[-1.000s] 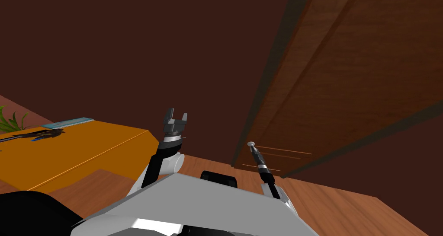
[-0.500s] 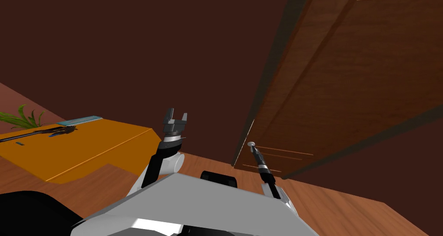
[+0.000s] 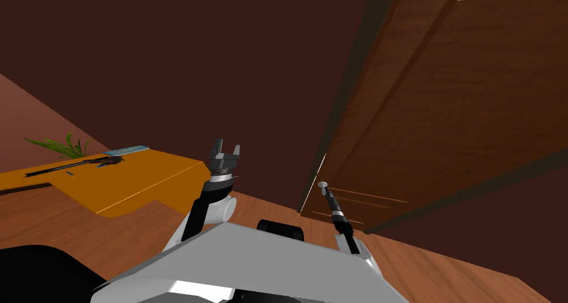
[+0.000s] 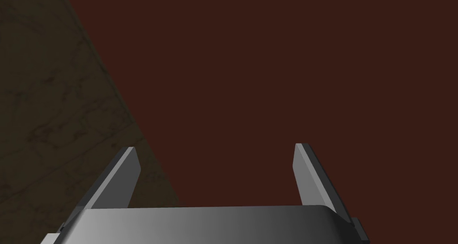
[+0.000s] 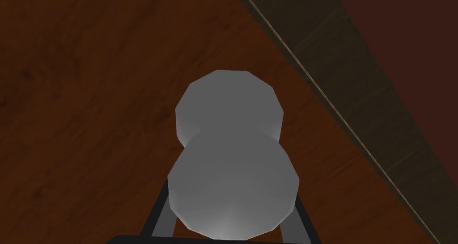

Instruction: Pull the door open

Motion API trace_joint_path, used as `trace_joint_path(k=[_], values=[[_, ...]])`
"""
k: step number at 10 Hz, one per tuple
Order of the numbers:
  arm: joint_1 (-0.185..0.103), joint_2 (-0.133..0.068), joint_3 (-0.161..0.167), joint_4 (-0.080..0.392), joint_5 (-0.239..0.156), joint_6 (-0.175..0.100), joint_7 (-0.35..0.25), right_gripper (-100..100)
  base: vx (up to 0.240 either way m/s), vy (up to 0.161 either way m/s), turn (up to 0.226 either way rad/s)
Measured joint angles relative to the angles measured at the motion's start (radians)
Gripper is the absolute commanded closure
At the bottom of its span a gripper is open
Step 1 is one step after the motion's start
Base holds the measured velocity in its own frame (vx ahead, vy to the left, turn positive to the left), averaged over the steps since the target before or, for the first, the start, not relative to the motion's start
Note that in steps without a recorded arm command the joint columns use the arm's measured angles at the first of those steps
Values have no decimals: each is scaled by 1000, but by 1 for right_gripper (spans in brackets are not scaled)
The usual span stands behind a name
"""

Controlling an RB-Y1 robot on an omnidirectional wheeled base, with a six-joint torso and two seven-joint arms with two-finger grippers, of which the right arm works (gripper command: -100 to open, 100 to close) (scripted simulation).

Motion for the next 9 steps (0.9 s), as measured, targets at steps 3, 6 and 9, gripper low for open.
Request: trace_joint_path(k=[3,6,9], values=[[10,-3,7,-19,-31,13,-77,100,-57,-27,95],[-13,-6,8,26,-60,-1,-133,100,-40,-27,77],[7,-7,16,-10,-87,21,-206,100,-44,-21,73]])
